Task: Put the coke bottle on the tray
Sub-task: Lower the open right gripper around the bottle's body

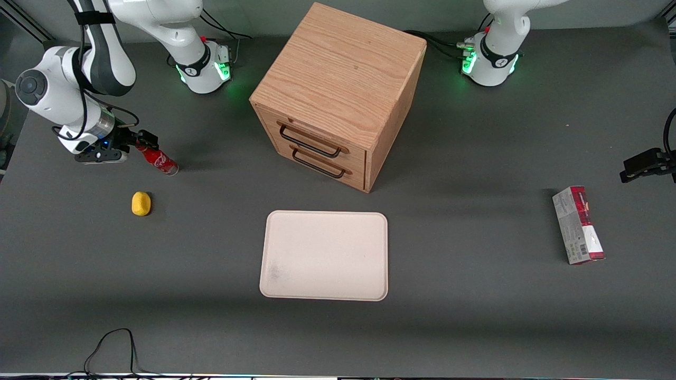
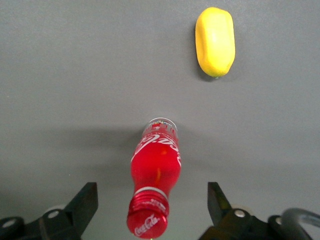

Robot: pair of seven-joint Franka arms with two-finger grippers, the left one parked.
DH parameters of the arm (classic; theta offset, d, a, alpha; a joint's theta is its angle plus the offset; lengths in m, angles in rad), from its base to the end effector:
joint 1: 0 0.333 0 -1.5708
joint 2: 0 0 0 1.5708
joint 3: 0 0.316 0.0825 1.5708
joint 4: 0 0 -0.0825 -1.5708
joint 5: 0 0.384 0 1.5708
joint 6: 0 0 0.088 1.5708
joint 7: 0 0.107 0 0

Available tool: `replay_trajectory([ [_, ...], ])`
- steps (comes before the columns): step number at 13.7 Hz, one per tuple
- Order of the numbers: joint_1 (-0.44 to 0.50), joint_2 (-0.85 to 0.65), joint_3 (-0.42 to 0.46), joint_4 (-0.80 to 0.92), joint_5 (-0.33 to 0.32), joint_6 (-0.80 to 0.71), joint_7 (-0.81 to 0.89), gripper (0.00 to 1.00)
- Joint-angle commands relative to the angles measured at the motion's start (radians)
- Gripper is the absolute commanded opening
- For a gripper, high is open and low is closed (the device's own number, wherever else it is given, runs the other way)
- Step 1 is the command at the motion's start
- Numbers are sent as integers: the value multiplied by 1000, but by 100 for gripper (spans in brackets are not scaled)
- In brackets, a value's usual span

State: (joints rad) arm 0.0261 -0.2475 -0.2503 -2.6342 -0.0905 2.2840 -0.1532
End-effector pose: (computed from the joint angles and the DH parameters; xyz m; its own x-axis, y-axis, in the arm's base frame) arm 0.3926 -0.0877 0.3180 0.9943 0.0034 -0.1068 0.0018 -0.9999 -0.0156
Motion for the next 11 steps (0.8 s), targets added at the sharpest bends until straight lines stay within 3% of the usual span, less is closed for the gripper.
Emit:
replay_trajectory([
  [1, 12, 13, -12, -4, -9, 25, -19, 63],
  [6, 14, 14, -12, -1, -9, 17, -8, 6],
  [8, 14, 14, -12, 0, -9, 17, -8, 0],
  [11, 15, 16, -9, 16, -9, 14, -6, 0],
])
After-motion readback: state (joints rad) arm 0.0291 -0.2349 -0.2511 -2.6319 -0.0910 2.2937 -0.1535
